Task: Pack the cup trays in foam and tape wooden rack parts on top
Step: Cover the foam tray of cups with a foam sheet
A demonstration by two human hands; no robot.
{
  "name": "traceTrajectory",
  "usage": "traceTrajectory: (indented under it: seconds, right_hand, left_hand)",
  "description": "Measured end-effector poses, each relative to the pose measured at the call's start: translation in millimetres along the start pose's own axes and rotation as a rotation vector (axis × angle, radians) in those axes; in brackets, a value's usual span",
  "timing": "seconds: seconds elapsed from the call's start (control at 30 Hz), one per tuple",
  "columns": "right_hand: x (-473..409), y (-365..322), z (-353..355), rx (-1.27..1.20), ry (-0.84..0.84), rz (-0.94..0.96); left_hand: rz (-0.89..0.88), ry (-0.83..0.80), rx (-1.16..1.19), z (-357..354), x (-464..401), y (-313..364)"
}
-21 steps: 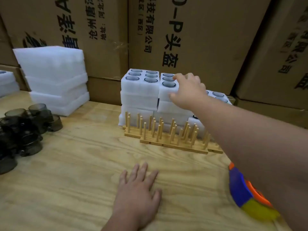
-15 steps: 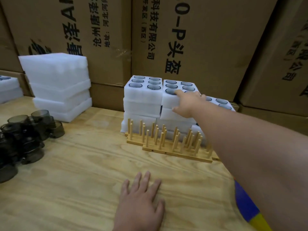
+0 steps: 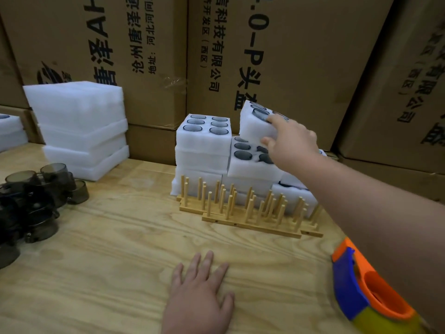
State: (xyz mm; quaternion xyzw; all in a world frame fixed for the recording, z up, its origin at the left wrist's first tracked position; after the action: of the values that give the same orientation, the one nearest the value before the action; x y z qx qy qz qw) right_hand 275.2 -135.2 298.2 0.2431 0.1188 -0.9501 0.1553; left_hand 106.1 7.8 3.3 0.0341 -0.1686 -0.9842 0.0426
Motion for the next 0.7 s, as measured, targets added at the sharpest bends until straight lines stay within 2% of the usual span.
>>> traceTrajectory:
  seconds: [0.13, 0.33, 0.43, 0.6, 0.7]
  right_hand:
    - [80.0, -10.0, 40.7, -0.073, 0.033, 0.100]
    - [215.1, -28.4, 59.8, -0.051, -0.040, 0.243]
    - [261.1, -36.1, 46.6, 0.053, -0.052, 0.315]
    - [310.7, -29.3, -16.1, 0.161, -0.224, 0.363]
    - [327.9, -32.6, -30.9, 0.134, -0.184, 0.408]
  left_hand:
    - [0.011, 0.009, 0.003, 2.8, 3.9, 0.3]
    - [-0.004, 0.000, -0.010, 10.6, 10.4, 4.4]
    - [-0.008, -0.024, -0.009, 12.1, 11.8, 5.8]
    - [-0.013, 0.002, 0.026, 16.3, 14.6, 5.5]
    - [0.018, 0.031, 0.110, 18.8, 14.4, 0.2]
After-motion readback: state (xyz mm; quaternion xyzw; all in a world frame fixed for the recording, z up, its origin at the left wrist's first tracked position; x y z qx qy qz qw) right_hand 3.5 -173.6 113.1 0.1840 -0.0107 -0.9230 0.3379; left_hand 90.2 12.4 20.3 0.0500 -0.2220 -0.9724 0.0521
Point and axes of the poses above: each hand's wrist, its own x-axis away from the middle knuckle, its own z-axis out of the back of the hand, y = z × x, the point moved 10 cm from there along -x, towards the middle knuckle, and after that the axes turned 3 degrees about z, right-handed, at the moved point
